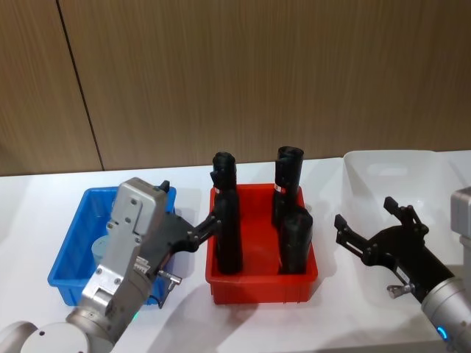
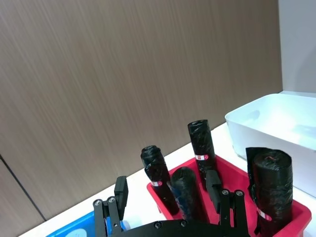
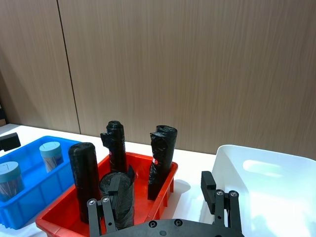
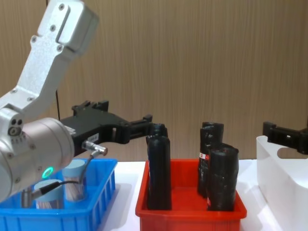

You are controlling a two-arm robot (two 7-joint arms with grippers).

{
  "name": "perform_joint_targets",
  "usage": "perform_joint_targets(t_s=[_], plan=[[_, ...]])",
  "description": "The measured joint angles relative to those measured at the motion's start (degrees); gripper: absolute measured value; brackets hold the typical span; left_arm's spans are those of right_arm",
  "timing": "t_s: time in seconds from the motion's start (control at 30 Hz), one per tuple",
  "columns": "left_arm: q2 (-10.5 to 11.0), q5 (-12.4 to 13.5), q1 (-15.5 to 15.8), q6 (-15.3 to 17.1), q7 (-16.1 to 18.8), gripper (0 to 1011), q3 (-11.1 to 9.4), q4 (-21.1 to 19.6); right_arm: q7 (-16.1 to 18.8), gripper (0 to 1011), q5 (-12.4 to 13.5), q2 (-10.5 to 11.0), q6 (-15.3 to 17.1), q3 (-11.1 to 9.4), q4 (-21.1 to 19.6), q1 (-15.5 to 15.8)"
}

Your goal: Pick the cotton swabs from the blue box and place them into the white box.

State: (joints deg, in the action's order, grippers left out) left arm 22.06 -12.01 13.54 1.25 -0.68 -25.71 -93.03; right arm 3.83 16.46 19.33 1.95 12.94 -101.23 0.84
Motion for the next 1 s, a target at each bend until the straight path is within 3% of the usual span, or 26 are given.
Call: perform_joint_targets(t_s=[0.63,1.0], plan=[[2.30,-6.02,-1.61,4.71,4.16,1004,2.98,-0.10,0.00,1002,0.00,0.00,0.00,0.00,0.00,0.00],[2.66,-10.31,-1.78,7.05,5.85,1004,4.61,1.94,0.00,1002,0.00,0.00,0.00,0.00,0.00,0.00]])
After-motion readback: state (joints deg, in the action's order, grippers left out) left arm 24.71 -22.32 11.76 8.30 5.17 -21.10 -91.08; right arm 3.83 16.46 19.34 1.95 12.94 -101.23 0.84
